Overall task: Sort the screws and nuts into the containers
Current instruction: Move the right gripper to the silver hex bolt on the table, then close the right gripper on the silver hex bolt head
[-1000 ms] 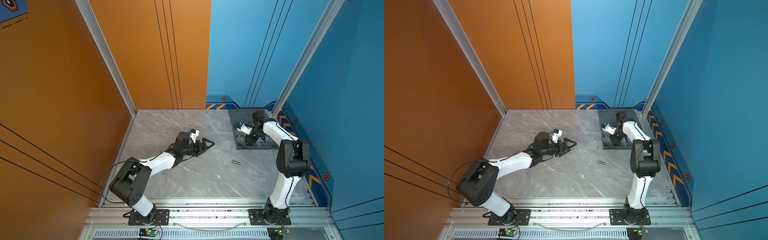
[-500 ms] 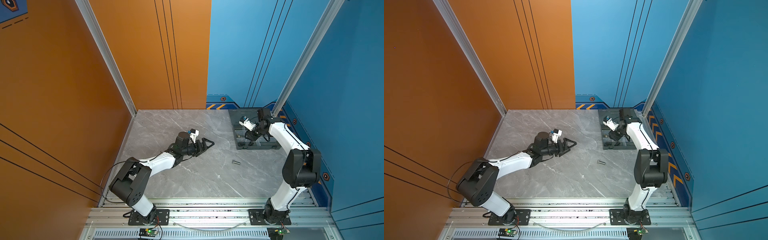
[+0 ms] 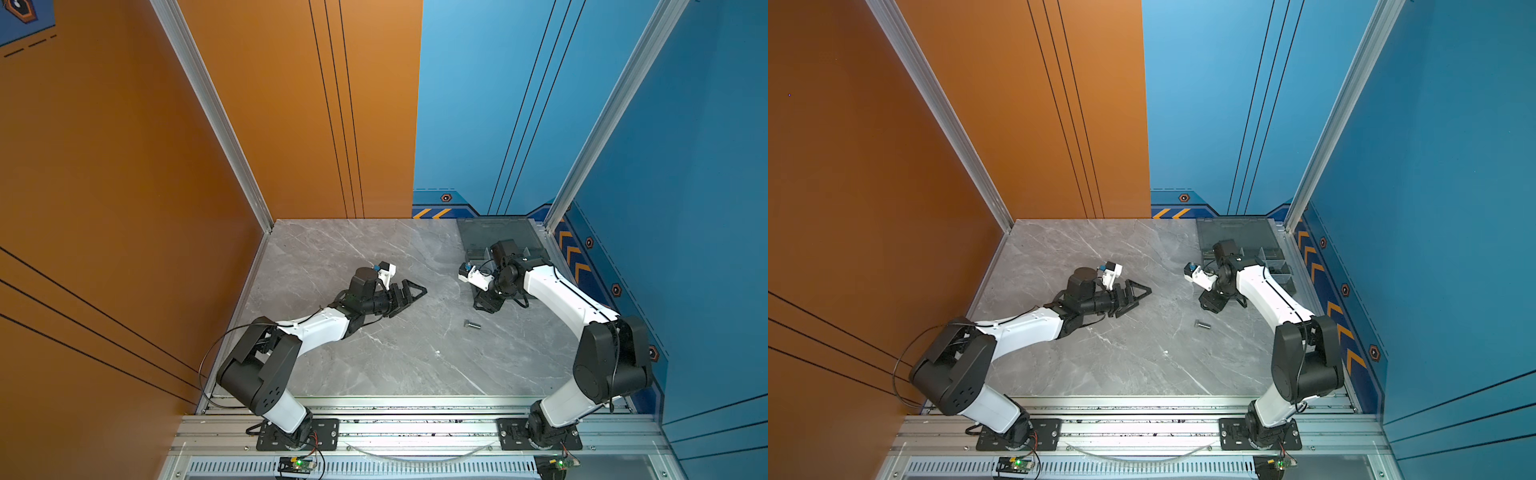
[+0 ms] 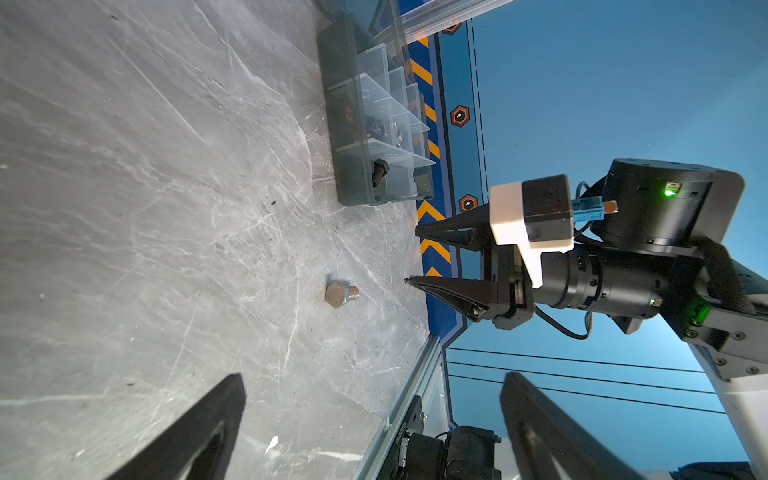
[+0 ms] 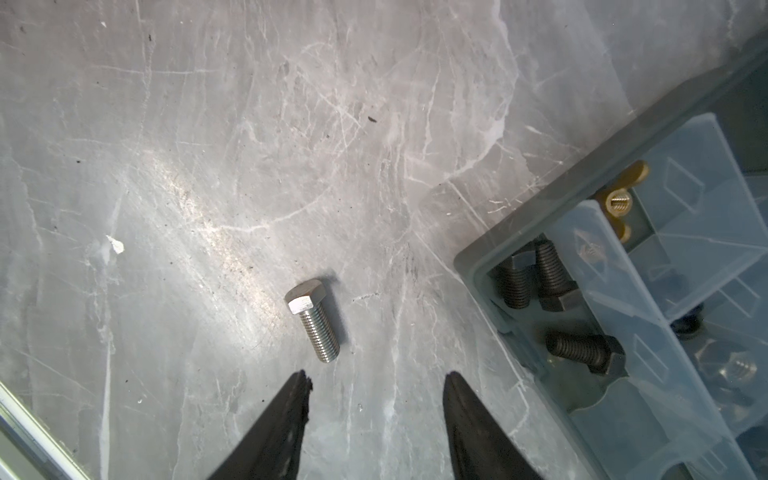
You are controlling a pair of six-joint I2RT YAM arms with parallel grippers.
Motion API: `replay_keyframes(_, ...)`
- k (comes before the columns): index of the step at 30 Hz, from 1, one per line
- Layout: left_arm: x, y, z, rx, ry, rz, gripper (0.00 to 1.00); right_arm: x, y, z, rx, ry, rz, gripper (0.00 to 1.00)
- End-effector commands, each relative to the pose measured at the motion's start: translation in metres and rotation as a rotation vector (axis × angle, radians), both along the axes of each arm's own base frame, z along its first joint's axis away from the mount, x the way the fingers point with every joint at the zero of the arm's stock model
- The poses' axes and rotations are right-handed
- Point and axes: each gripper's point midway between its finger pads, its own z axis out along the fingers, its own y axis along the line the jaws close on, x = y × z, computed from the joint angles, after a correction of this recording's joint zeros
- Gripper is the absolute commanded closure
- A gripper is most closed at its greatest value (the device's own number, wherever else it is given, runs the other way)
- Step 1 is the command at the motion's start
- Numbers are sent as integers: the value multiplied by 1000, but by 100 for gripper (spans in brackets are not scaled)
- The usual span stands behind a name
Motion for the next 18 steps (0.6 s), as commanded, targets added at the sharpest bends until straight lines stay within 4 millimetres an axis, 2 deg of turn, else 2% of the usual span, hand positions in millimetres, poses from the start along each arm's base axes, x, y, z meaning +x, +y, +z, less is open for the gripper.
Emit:
replay_keyframes(1, -2, 5, 9, -1, -44, 16, 2, -14, 2, -15, -32, 70, 17, 44)
replay_keyframes(6, -5, 10, 5, 4, -36, 22, 2, -24, 10, -28, -50, 135, 41, 43)
replay_keyframes(18, -7, 16, 4, 7, -37, 41, 2, -40, 9, -63, -133, 263, 62, 43)
